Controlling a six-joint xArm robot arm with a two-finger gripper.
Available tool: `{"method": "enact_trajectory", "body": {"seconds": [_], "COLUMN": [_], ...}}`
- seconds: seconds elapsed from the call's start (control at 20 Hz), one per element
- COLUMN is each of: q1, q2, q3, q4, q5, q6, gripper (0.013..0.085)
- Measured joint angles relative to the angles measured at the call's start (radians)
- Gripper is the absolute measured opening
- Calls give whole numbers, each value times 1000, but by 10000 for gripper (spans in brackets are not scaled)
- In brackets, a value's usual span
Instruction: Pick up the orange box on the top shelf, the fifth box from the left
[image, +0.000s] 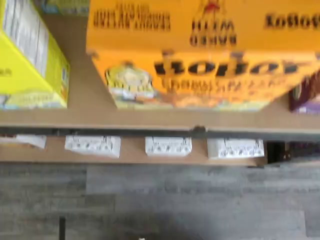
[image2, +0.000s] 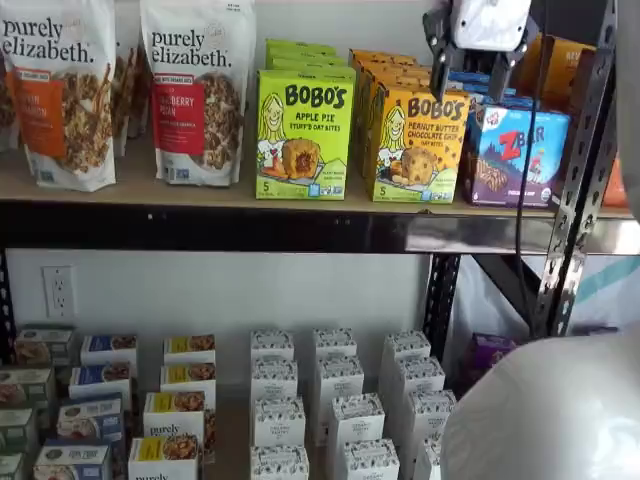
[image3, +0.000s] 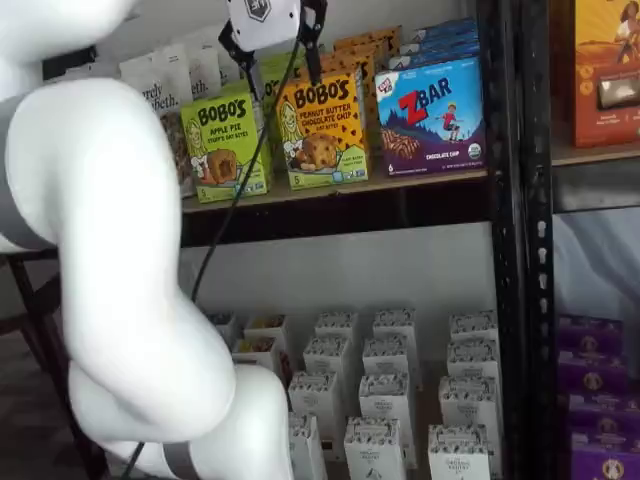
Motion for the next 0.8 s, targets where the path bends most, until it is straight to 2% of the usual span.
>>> {"method": "enact_trajectory", "body": {"seconds": [0.4, 0.8], "q1": [1, 26], "q2": [152, 189], "q3": [-153, -176], "q4": [46, 67], "q5": [-14, -26], "q6": [8, 35], "gripper": [850, 850]}}
